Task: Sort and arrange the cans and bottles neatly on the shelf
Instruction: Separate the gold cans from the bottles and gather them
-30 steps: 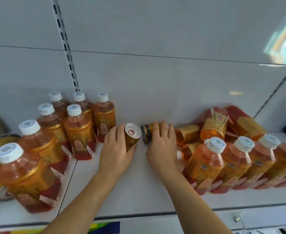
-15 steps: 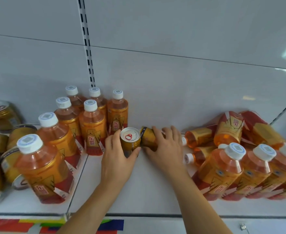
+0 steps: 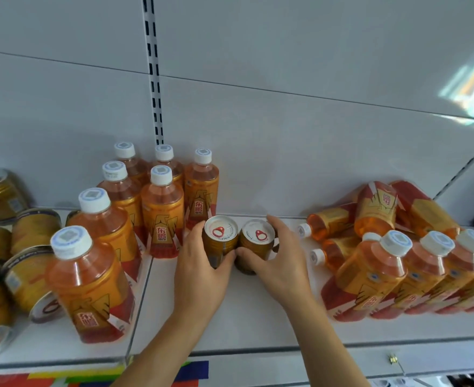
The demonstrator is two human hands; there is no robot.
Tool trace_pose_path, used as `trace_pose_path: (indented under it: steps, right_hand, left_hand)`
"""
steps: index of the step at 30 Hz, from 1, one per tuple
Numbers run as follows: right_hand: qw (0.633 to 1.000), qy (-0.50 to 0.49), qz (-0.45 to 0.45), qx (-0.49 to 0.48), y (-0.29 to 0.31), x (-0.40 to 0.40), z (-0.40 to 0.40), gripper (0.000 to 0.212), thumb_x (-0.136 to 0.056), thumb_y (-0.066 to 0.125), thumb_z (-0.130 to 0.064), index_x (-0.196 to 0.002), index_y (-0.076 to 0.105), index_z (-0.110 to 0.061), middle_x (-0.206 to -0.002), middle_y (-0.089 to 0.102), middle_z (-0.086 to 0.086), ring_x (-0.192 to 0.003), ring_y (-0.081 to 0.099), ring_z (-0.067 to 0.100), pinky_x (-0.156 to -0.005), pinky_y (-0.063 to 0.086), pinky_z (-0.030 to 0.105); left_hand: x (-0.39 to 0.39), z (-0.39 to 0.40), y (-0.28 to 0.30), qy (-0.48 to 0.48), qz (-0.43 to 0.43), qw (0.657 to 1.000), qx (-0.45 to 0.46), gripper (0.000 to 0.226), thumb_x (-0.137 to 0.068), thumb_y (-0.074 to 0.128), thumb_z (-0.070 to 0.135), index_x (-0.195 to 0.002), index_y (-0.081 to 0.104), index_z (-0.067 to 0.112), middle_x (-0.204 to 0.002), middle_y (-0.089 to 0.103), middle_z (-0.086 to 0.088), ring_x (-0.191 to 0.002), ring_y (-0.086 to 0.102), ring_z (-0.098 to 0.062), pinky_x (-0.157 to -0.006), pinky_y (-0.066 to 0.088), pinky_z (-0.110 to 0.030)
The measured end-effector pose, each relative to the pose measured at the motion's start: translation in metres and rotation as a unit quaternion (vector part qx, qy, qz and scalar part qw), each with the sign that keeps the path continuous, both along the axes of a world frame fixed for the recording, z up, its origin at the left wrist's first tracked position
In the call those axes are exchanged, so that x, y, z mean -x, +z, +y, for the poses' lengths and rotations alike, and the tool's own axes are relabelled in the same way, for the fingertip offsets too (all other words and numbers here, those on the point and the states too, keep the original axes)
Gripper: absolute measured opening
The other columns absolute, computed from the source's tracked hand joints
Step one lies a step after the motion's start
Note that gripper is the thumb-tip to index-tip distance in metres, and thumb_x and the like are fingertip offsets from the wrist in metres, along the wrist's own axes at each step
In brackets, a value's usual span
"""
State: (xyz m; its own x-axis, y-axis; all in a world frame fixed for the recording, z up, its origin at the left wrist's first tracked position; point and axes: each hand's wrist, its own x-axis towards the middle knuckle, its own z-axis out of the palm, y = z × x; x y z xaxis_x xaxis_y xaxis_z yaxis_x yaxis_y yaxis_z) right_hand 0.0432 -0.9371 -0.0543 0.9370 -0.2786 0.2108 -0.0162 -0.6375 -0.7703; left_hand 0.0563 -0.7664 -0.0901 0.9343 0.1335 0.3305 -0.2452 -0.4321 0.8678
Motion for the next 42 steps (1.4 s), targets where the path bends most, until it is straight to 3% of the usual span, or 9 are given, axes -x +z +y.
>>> trace_pose_path:
  steps: [8, 11, 16, 22, 27, 31, 36, 39, 42]
  right_hand:
    - [1.0, -0.012, 0.014, -0.025, -0.012, 0.022, 0.01, 0.091, -0.085, 0.079, -0.047, -0.16, 0.027, -0.048, -0.149, 0.054, -0.014, -0.138, 0.049, 0.006, -0.112, 0.047, 0.032]
    - [0.999, -0.035, -0.007, -0.035, -0.012, 0.043, 0.012, 0.097, -0.082, 0.087, -0.044, -0.161, 0.031, -0.041, -0.142, 0.056, -0.019, -0.134, 0.053, 0.004, -0.104, 0.046, 0.023]
    - [0.997, -0.02, -0.073, 0.002, -0.018, 0.079, 0.011, 0.088, -0.077, 0.088, -0.049, -0.152, 0.044, -0.039, -0.134, 0.064, -0.013, -0.125, 0.058, 0.003, -0.104, 0.054, 0.032]
    - [0.986, 0.058, -0.159, 0.001, -0.012, 0.111, 0.021, 0.087, -0.076, 0.092, -0.041, -0.149, 0.046, -0.033, -0.13, 0.06, -0.014, -0.121, 0.059, 0.007, -0.098, 0.046, 0.016]
    - [0.978, 0.123, -0.168, -0.033, -0.018, 0.143, 0.061, 0.081, -0.076, 0.077, -0.055, -0.148, 0.044, -0.036, -0.128, 0.054, -0.027, -0.118, 0.06, 0.013, -0.096, 0.048, 0.021]
    - [0.968, 0.177, -0.172, -0.051, -0.018, 0.156, 0.107, 0.082, -0.075, 0.077, -0.054, -0.148, 0.046, -0.032, -0.129, 0.054, -0.027, -0.12, 0.061, 0.015, -0.097, 0.055, 0.035]
    - [0.953, 0.248, -0.162, -0.064, -0.008, 0.172, 0.183, 0.091, -0.075, 0.077, -0.058, -0.154, 0.033, -0.049, -0.135, 0.045, -0.042, -0.13, 0.051, -0.003, -0.099, 0.041, 0.009]
    - [0.945, 0.282, -0.157, -0.048, -0.001, 0.177, 0.232, 0.091, -0.077, 0.076, -0.057, -0.157, 0.032, -0.048, -0.138, 0.043, -0.041, -0.134, 0.045, -0.007, -0.1, 0.037, 0.005]
    - [0.943, 0.292, -0.155, -0.041, 0.003, 0.179, 0.28, 0.087, -0.078, 0.077, -0.056, -0.155, 0.039, -0.041, -0.136, 0.048, -0.033, -0.135, 0.047, -0.002, -0.103, 0.039, 0.009]
  left_hand:
    - [0.01, 0.005, 0.0, -0.049, 0.001, 0.999, 0.003, 0.082, -0.088, 0.083, 0.039, -0.156, 0.04, 0.028, -0.15, 0.054, 0.008, -0.14, 0.05, -0.009, -0.11, 0.053, -0.038]
    - [0.03, 0.009, 0.002, -0.065, 0.002, 0.998, 0.017, 0.082, -0.088, 0.08, 0.044, -0.157, 0.038, 0.03, -0.15, 0.053, 0.011, -0.14, 0.049, -0.008, -0.11, 0.053, -0.036]
    - [0.081, 0.012, 0.013, -0.035, -0.041, 0.998, 0.027, 0.076, -0.087, 0.079, 0.05, -0.151, 0.044, 0.029, -0.14, 0.056, 0.012, -0.134, 0.054, -0.011, -0.106, 0.054, -0.033]
    - [0.146, 0.019, 0.03, 0.043, -0.063, 0.997, 0.033, 0.076, -0.087, 0.077, 0.058, -0.15, 0.042, 0.035, -0.138, 0.054, 0.02, -0.134, 0.051, -0.005, -0.106, 0.047, -0.02]
    - [0.196, 0.051, 0.026, 0.11, -0.056, 0.992, 0.014, 0.074, -0.087, 0.076, 0.057, -0.15, 0.044, 0.033, -0.137, 0.052, 0.022, -0.134, 0.05, -0.006, -0.106, 0.051, -0.033]
    - [0.227, 0.09, 0.026, 0.17, -0.052, 0.984, 0.012, 0.076, -0.083, 0.072, 0.062, -0.149, 0.042, 0.039, -0.137, 0.045, 0.035, -0.131, 0.049, 0.0, -0.103, 0.052, -0.029]
    - [0.256, 0.159, 0.026, 0.227, -0.054, 0.972, 0.035, 0.076, -0.084, 0.078, 0.061, -0.149, 0.044, 0.041, -0.137, 0.05, 0.025, -0.129, 0.054, -0.009, -0.099, 0.056, -0.042]
    - [0.268, 0.207, 0.03, 0.249, -0.064, 0.966, 0.025, 0.073, -0.08, 0.075, 0.066, -0.14, 0.034, 0.065, -0.135, 0.046, 0.035, -0.126, 0.056, -0.011, -0.096, 0.058, -0.042]
    - [0.275, 0.257, 0.029, 0.259, -0.052, 0.964, 0.018, 0.08, -0.08, 0.074, 0.071, -0.148, 0.037, 0.052, -0.137, 0.05, 0.028, -0.129, 0.056, -0.01, -0.099, 0.058, -0.043]
